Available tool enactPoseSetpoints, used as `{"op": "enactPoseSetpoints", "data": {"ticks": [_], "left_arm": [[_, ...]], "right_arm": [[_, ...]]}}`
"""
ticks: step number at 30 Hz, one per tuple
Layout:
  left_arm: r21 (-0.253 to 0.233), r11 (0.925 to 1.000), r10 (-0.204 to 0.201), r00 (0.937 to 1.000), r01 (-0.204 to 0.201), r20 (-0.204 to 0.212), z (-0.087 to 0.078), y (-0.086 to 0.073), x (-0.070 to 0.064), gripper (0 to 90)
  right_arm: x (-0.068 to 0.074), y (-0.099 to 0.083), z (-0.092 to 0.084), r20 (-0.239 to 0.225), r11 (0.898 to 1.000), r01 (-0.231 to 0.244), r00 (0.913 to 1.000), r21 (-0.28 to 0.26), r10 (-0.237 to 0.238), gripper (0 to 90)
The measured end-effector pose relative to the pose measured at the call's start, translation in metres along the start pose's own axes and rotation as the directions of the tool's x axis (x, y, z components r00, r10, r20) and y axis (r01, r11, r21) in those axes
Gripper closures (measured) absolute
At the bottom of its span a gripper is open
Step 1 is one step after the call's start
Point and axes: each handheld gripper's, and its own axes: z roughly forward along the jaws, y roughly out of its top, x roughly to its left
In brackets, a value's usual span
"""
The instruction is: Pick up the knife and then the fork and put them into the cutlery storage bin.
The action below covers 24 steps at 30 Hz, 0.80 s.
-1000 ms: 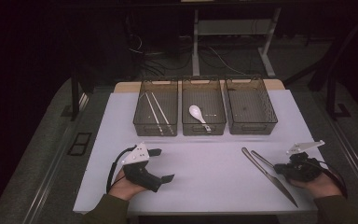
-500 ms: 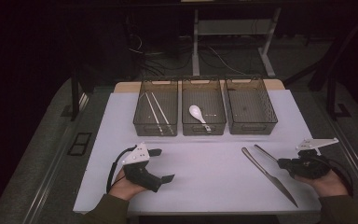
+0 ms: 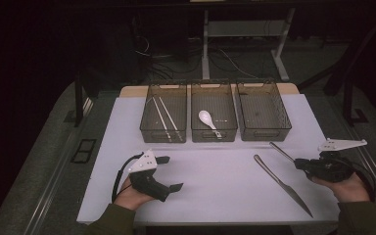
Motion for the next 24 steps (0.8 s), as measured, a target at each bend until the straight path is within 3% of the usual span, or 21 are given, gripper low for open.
{"op": "enactPoseSetpoints", "data": {"ticks": [24], "left_arm": [[-0.003, 1.0, 0.0, 1.0, 0.0, -0.004, 0.0, 0.0, 0.001, 0.0]], "right_arm": [[-0.008, 0.035, -0.006, 0.011, 0.996, -0.005, 0.9999, -0.088, 0.006, 83.9]]}}
